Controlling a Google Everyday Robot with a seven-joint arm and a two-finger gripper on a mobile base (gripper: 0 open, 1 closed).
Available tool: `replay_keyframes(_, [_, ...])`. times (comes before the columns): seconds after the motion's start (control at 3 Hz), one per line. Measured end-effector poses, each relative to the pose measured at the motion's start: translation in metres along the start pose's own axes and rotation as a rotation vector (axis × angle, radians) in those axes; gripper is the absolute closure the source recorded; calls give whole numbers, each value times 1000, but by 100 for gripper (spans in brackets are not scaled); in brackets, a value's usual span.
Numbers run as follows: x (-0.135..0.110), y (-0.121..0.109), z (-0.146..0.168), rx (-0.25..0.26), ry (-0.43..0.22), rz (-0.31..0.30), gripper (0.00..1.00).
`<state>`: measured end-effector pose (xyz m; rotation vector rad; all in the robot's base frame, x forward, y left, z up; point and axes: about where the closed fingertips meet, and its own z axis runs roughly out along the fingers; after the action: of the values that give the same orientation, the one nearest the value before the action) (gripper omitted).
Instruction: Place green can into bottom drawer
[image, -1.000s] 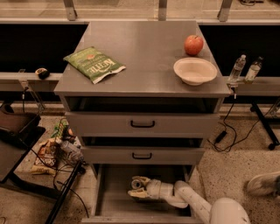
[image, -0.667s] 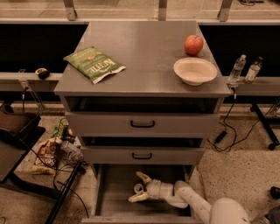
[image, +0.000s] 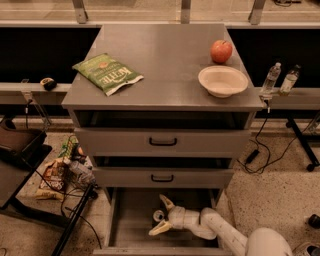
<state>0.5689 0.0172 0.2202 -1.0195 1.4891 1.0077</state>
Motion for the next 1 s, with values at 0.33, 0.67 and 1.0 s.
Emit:
replay_keyframes(0.33, [-17,3,-40,27,78,-38,0])
replay_keyframes(0.67, [-35,13,-87,32,230,-48,0])
replay_keyframes(1.0, [-60,16,-132,90,486,-18,0])
